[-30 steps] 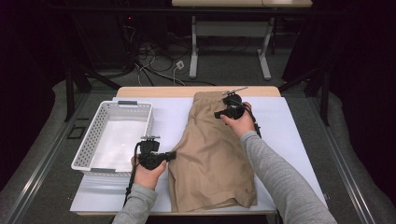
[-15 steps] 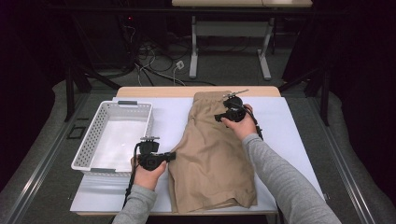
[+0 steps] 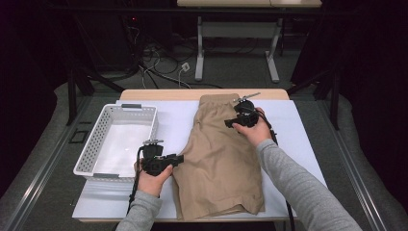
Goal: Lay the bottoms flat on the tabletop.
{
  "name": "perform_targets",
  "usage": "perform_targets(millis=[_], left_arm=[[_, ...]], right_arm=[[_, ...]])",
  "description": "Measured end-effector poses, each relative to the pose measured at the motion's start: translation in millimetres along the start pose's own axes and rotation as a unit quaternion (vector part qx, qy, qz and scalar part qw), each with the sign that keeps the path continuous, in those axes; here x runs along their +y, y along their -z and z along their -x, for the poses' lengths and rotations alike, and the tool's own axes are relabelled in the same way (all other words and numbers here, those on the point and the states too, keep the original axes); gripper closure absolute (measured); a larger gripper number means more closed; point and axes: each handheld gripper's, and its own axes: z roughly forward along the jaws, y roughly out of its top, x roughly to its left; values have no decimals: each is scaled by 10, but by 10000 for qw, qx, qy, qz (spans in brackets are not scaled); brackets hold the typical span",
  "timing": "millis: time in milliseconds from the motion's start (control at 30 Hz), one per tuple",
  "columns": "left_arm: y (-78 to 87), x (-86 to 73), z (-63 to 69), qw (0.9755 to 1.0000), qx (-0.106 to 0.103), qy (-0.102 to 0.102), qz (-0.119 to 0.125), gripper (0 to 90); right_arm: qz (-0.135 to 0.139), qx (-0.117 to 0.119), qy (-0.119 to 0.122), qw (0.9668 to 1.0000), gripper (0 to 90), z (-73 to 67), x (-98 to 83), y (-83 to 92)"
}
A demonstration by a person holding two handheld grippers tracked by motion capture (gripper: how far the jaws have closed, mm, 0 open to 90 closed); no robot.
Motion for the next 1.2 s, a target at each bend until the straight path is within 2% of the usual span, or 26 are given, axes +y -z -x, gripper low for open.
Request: perform_targets(millis=[67, 100, 167, 367, 433, 700, 867, 1000, 1100, 1200], left_arm=[[15, 11, -1, 10000, -12, 1, 68, 564], [16, 12, 0, 9999, 8, -77, 136, 547], [17, 15, 5, 9998, 12, -107, 159, 521], [-61, 25, 29, 9994, -59, -256, 230, 430], [-93, 42, 48, 9993, -67, -311, 184, 410], [-206, 159, 159, 9988, -268, -336, 244, 328], [-272, 257, 241, 9975, -457, -504, 201, 327], [-307, 341, 314, 9968, -362, -703, 114, 327], [-332, 409, 367, 9964, -372, -762, 42, 329], [-362, 480, 406, 9966, -263, -780, 24, 316]], right_arm=[[-18, -26, 84, 10000, 370, 15, -20, 19], [-15, -20, 85, 10000, 362, 22, -31, 27], [5, -21, 125, 9999, 359, 41, -52, 47], [52, 33, 19, 10000, 318, 74, -127, 94], [56, 65, -1, 10000, 305, 82, -151, 111], [145, 78, -4, 9999, 266, 107, -168, 190], [198, 102, -32, 9997, 262, 138, -162, 243], [244, 92, -38, 9997, 244, 156, -146, 291], [266, 93, -80, 9996, 215, 172, -133, 331], [255, 59, -140, 9996, 186, 197, -115, 371]])
